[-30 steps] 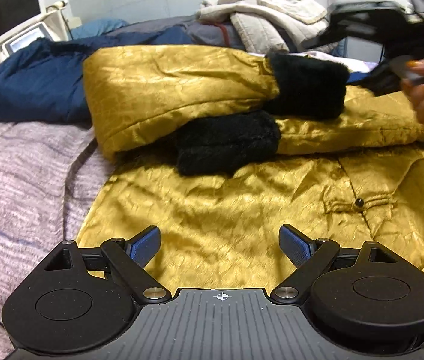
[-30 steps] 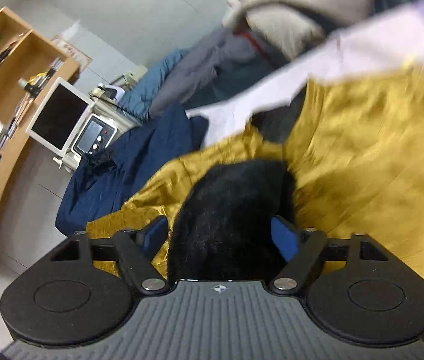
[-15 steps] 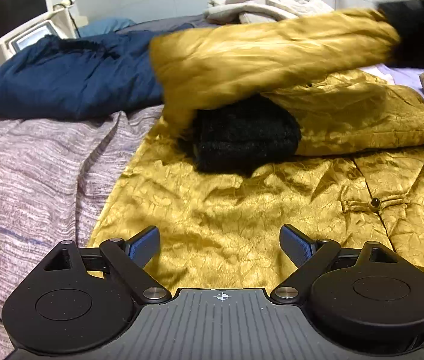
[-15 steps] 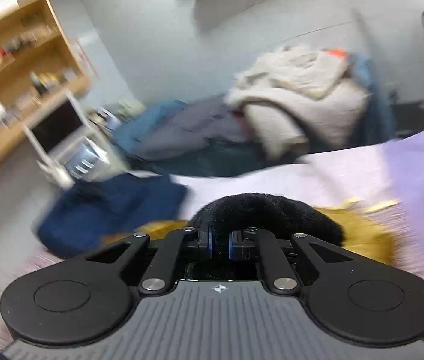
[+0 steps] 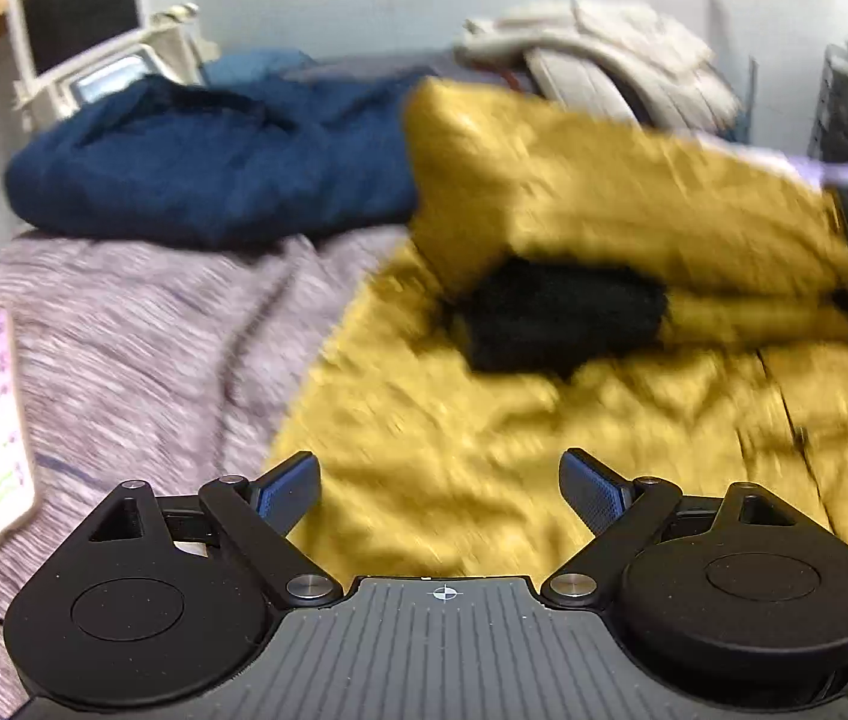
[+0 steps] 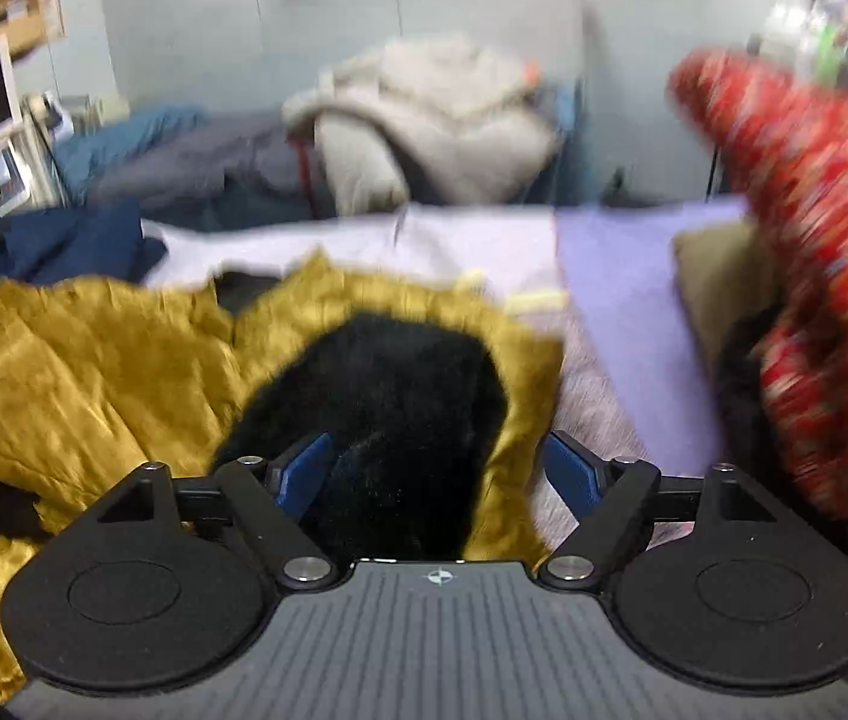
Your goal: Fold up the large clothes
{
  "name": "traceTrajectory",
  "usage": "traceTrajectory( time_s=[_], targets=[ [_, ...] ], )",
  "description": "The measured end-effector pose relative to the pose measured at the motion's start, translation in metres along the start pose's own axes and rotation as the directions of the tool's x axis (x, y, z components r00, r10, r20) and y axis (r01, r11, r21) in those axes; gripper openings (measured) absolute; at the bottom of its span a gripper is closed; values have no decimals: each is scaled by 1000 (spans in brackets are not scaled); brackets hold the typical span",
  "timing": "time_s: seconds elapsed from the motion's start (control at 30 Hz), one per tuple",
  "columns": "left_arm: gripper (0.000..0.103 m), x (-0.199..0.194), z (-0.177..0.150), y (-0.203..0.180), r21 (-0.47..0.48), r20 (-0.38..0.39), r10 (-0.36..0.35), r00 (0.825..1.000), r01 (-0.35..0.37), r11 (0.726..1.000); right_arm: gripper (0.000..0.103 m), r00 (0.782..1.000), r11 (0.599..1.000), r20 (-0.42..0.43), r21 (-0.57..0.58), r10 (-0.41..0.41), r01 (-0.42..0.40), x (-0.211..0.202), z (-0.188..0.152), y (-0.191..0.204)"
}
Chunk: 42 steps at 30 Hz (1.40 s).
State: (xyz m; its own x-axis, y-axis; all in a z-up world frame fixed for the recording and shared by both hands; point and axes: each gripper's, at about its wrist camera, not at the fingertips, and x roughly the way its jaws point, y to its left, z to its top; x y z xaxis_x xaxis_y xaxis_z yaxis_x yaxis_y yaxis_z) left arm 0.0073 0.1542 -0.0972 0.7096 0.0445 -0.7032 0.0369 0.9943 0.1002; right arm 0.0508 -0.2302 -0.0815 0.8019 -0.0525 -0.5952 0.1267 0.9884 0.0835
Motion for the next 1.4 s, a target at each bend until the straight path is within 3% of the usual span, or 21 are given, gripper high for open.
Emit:
traceTrajectory(
  time_s=[0.1,0.2,0.3,0.37,0.47,0.53,0.6,0.7,0.77,0.93,1.03,1.13,1.27,1.4],
  targets=[
    [103,-1,27,6,-52,94,-26,995,31,998,94,993,998,111,-54,34,-28,-23,10,7],
    [103,8,63,-7,-26,184,-85,979,91,995,96,983,976,101,-170,155,-136,-17,24,22],
    [103,31,100,-30,48,248,-136,959,128,991,97,974,949,78,-255,212,-186,1,30,40],
    [103,57,122,-44,81,213,-165,963,150,985,97,975,937,25,-282,222,-207,19,31,49],
    [103,105,140,-53,86,112,-163,980,154,984,97,989,944,-31,-295,143,-145,52,25,49],
    [103,136,140,-55,102,28,-124,992,121,987,97,989,948,-104,-291,105,-131,73,12,41],
    [103,157,133,-57,133,-19,-116,993,118,984,97,978,952,-158,-253,135,-172,89,-2,29],
    [103,172,123,-59,162,-32,-117,993,121,979,102,964,963,-216,-186,154,-195,108,-19,20],
    [103,176,126,-59,146,-42,-115,992,120,982,103,967,971,-207,-153,151,-184,112,-24,18],
    [103,173,130,-58,154,-46,-115,992,120,981,103,976,977,-178,-147,129,-156,106,-22,21],
    [103,148,127,-56,181,23,-104,994,98,979,103,990,986,-91,-116,109,-120,76,-15,17],
    [103,108,117,-49,204,116,-116,986,91,975,103,990,987,-25,-84,136,-138,32,-16,6],
    [103,60,91,-23,209,153,-131,980,98,973,103,990,987,-46,-83,132,-136,-18,-32,-13],
    [103,25,53,13,190,115,-104,988,80,978,103,989,990,-77,-46,128,-132,-59,-57,-37]
  ],
)
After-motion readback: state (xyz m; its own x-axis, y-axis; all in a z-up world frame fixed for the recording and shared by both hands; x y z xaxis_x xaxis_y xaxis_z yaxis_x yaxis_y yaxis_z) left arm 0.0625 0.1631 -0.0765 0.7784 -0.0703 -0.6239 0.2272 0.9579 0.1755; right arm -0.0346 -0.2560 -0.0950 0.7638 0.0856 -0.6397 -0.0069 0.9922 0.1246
